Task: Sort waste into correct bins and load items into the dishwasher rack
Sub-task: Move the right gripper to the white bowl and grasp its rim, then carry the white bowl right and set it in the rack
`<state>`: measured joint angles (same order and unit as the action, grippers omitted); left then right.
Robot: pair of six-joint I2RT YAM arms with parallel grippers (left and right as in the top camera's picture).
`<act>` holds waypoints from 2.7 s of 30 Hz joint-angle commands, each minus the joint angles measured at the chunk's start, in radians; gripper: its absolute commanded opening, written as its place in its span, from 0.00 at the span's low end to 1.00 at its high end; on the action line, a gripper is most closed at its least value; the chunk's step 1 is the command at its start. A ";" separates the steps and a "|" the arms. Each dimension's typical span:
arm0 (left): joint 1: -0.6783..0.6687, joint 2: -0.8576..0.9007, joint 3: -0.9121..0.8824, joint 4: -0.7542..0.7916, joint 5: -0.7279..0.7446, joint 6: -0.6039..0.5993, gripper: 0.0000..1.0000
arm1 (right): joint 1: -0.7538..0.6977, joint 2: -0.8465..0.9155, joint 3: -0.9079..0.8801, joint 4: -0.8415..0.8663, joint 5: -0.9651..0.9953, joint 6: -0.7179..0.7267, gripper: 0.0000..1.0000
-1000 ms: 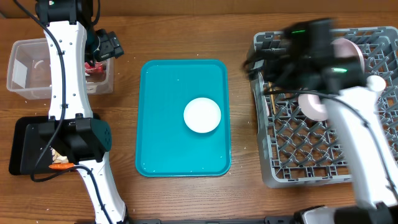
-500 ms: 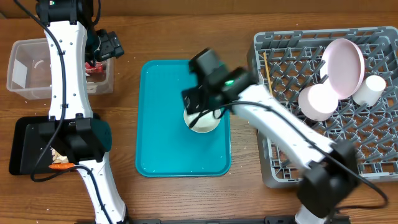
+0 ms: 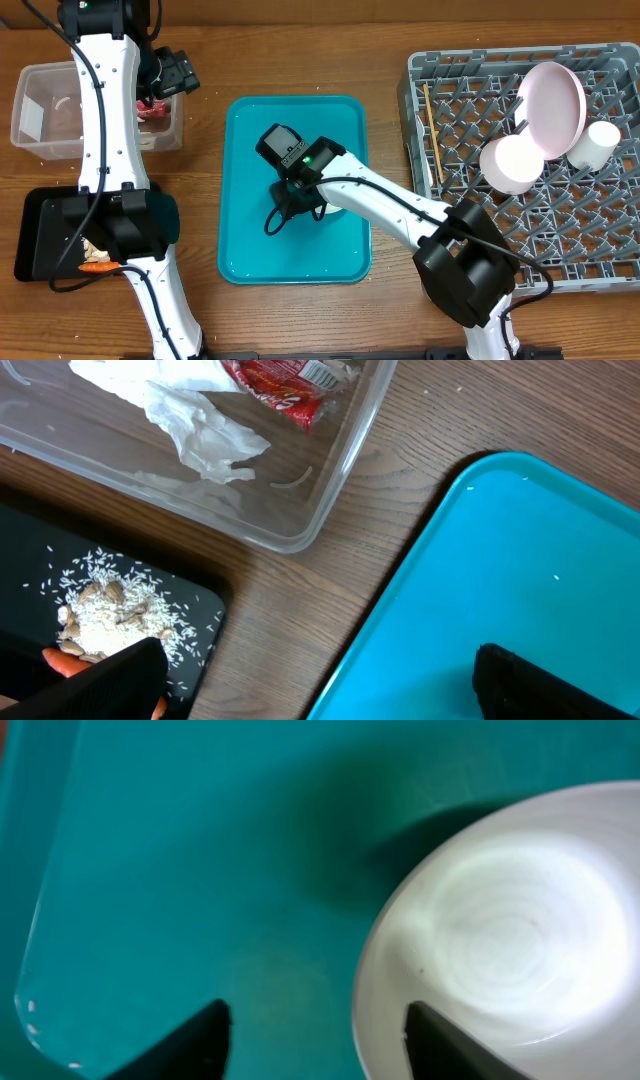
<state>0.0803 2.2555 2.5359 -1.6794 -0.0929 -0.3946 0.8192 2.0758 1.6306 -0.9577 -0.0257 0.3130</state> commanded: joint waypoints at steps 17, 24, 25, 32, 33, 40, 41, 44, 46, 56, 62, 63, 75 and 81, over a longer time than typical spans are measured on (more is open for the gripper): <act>-0.002 -0.009 0.019 0.002 0.008 -0.021 1.00 | -0.001 0.012 -0.027 0.062 0.037 0.028 0.43; -0.002 -0.009 0.019 0.002 0.008 -0.021 1.00 | -0.001 0.013 -0.046 0.065 0.065 0.032 0.40; -0.002 -0.009 0.019 0.002 0.008 -0.021 1.00 | -0.001 0.013 -0.054 0.068 0.074 0.032 0.39; -0.002 -0.009 0.019 0.002 0.008 -0.021 1.00 | -0.001 0.013 -0.061 0.063 0.085 0.036 0.35; -0.002 -0.009 0.019 0.002 0.008 -0.021 1.00 | -0.001 0.013 -0.061 0.063 0.085 0.036 0.34; -0.002 -0.009 0.019 0.002 0.008 -0.021 1.00 | -0.001 0.011 -0.056 0.051 0.084 0.069 0.25; -0.002 -0.009 0.019 0.002 0.008 -0.021 1.00 | -0.002 0.010 -0.051 0.043 0.084 0.084 0.25; -0.002 -0.009 0.019 0.002 0.008 -0.021 1.00 | -0.001 0.005 -0.026 0.019 0.084 0.085 0.20; -0.002 -0.009 0.019 0.002 0.008 -0.021 1.00 | -0.001 -0.003 -0.005 0.000 0.082 0.085 0.14; -0.002 -0.009 0.019 0.002 0.008 -0.021 1.00 | -0.006 -0.109 0.007 -0.036 0.066 0.143 0.04; -0.002 -0.009 0.019 0.002 0.008 -0.021 1.00 | -0.027 -0.279 0.007 -0.100 0.066 0.187 0.04; -0.002 -0.009 0.019 0.002 0.008 -0.021 1.00 | -0.034 -0.309 0.007 -0.112 0.066 0.189 0.04; -0.002 -0.009 0.019 0.002 0.008 -0.021 1.00 | -0.358 -0.807 0.007 -0.410 0.080 0.218 0.04; -0.002 -0.009 0.019 0.002 0.008 -0.021 1.00 | -0.626 -1.003 -0.005 -0.473 -0.037 0.137 0.04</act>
<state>0.0803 2.2555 2.5359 -1.6794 -0.0898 -0.3946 0.2760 1.1374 1.6138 -1.4334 0.0216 0.5098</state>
